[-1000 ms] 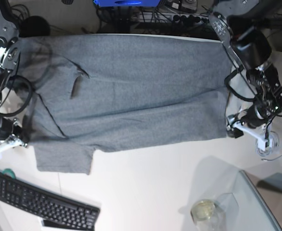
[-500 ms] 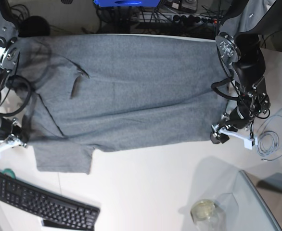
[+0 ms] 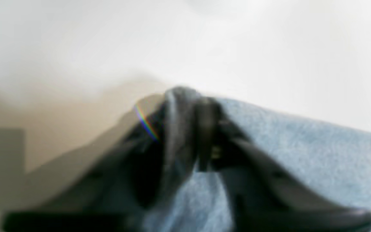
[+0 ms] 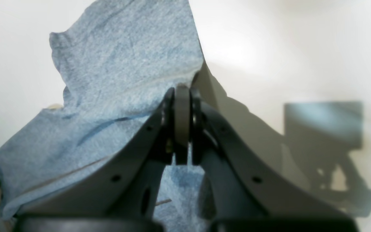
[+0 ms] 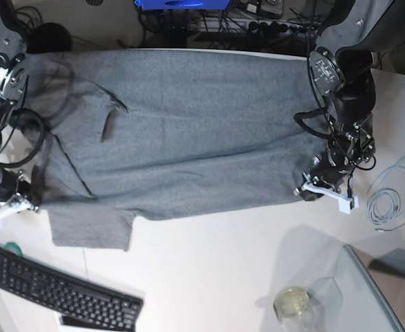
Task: Layout the t-shirt on the table in an organized manner, then fold the t-shirt properly
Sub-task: 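Lift the grasped side edges with both grippers toward the hem, then fold the hem half over toward the collar with both grippers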
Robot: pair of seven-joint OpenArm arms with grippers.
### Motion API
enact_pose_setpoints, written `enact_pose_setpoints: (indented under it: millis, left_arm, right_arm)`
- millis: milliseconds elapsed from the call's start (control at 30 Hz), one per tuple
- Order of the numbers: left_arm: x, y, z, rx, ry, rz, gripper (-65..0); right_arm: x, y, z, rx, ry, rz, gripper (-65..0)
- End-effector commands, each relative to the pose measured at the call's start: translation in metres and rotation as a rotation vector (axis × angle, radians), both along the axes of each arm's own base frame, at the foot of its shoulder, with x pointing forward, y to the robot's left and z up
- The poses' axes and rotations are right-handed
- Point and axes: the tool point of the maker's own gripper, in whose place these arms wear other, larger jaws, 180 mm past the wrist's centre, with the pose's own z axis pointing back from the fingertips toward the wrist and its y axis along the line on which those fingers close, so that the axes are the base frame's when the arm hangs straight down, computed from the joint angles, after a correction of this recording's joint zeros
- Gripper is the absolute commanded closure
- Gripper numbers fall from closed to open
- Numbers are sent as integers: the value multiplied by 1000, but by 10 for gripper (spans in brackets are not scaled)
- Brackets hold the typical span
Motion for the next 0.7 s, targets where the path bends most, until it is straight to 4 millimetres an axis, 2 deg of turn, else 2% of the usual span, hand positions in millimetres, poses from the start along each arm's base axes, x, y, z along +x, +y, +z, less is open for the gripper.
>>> enact_pose_setpoints:
  millis: [0,133,267,367,567,667]
  left_arm:
    - [6,-3,3,7,10,-19,-8]
    - [23,-4,16,4,-29,-15,0]
    - [53,-4,44,8,-93,-20,0]
    - [71,-14,60,40,-120,-76,0]
    - [88,-20,77,79,-146,-131,0]
    - [94,-18,87,90,-161,-134,0]
  right_arm:
    - [18,-12,23,-18,-72,-13,0]
    - [19,-12,23,-18,-73,-13,0]
    - [29,-14,31,-35,-118,-24,0]
    - [37,-1,33,-79,-129,44,0]
    - [55,5,48,-112,-186,69,0]
    - [61,-8,59,-135,-211,56,0]
